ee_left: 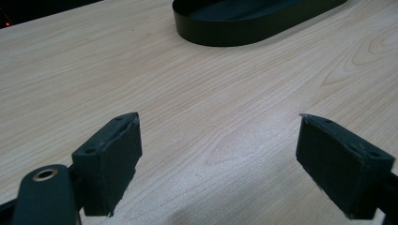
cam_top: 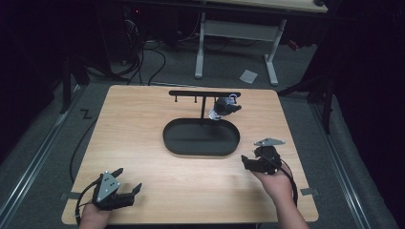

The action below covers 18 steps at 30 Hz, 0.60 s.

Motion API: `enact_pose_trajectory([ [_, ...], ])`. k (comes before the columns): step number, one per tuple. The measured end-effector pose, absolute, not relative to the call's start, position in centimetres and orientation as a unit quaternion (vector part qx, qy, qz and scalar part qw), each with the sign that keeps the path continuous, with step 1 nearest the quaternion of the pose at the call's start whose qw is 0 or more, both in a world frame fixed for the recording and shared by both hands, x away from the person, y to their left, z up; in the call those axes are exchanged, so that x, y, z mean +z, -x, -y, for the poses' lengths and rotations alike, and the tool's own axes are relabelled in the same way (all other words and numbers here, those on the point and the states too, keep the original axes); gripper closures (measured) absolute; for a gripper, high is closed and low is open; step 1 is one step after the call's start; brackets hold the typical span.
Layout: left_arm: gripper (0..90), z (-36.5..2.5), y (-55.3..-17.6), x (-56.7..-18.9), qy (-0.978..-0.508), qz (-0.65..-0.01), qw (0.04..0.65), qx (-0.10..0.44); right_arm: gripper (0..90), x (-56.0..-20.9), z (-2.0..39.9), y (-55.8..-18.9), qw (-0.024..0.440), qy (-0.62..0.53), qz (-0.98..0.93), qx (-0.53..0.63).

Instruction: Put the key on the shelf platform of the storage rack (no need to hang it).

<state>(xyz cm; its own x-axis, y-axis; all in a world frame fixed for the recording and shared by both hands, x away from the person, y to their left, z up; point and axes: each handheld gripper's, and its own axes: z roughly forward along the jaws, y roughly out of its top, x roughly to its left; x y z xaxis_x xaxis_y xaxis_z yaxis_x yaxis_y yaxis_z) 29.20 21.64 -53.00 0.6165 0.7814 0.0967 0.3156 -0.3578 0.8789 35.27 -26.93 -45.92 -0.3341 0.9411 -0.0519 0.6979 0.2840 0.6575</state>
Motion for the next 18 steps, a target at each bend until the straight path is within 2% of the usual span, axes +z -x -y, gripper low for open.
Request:
enact_pose_trajectory([
  [4, 15.2, -21.6, -29.2, -53.0, -0.782, -0.351, 0.445, 0.260, 28.7, -47.2, 26.5, -33.8, 0.220, -0.531, -0.758, 0.309],
  [6, 15.2, -21.6, -29.3, -53.0, -0.783, -0.352, 0.444, 0.257, 28.0, -49.0, 25.8, -31.5, 0.242, -0.527, -0.739, 0.343],
  [8, 15.2, -21.6, -29.4, -53.0, -0.782, -0.353, 0.446, 0.257, 32.3, -50.8, 25.5, -29.1, 0.290, -0.535, -0.693, 0.386],
  [9, 15.2, -21.6, -29.5, -53.0, -0.783, -0.354, 0.443, 0.254, 31.0, -51.6, 25.1, -28.5, 0.297, -0.527, -0.696, 0.388],
  [10, 15.2, -21.6, -29.5, -53.0, -0.784, -0.355, 0.442, 0.253, 27.5, -51.8, 24.7, -28.5, 0.270, -0.517, -0.719, 0.378],
  [18, 15.2, -21.6, -29.4, -53.0, -0.785, -0.345, 0.449, 0.252, 24.4, -52.1, 24.1, -28.2, 0.274, -0.504, -0.725, 0.381],
])
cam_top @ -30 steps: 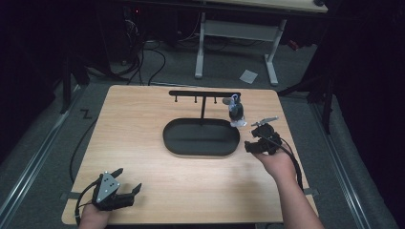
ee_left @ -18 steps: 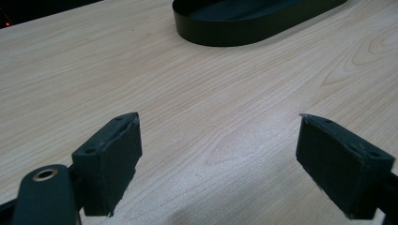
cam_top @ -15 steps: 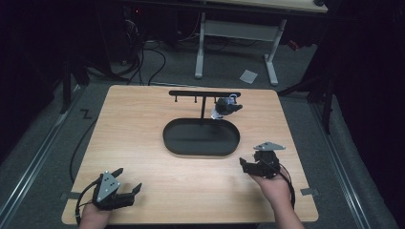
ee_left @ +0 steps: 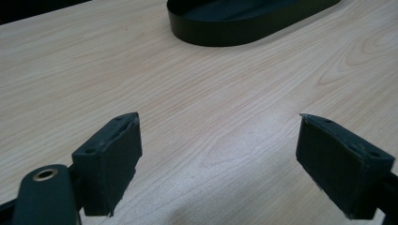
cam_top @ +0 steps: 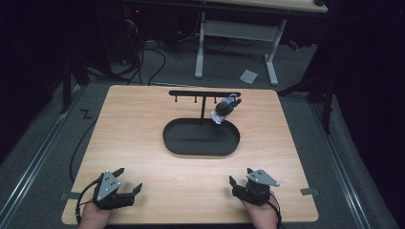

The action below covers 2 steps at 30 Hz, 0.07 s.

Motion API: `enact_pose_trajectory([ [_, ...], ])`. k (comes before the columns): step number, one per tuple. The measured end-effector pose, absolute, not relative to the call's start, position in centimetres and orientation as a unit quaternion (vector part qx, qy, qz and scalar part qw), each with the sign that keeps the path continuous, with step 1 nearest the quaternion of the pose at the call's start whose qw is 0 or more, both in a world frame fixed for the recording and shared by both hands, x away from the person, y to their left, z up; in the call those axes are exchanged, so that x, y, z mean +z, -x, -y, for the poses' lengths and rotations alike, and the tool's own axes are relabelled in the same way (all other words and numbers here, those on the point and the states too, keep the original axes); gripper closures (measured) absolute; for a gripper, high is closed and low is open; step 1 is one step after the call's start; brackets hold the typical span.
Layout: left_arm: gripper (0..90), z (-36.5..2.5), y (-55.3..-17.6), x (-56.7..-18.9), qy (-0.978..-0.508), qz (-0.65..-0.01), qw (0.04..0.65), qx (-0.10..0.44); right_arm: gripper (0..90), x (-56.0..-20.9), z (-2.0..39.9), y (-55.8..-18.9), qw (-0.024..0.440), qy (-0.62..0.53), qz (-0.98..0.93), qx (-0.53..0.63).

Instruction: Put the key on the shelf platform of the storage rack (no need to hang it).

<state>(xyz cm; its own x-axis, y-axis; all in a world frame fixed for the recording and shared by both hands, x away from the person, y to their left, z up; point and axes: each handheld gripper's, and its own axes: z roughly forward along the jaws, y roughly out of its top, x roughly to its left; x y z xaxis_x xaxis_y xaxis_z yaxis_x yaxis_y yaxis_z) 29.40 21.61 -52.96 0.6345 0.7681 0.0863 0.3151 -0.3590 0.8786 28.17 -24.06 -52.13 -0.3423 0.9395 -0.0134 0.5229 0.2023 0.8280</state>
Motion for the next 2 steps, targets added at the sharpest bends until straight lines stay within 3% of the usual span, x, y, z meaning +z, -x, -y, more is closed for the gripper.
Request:
enact_pose_trajectory([
  [2, 15.2, -21.64, -29.48, -52.95, -0.784, -0.348, 0.448, 0.250, 24.4, -52.22, 24.11, -28.13, 0.265, -0.509, -0.723, 0.384],
])
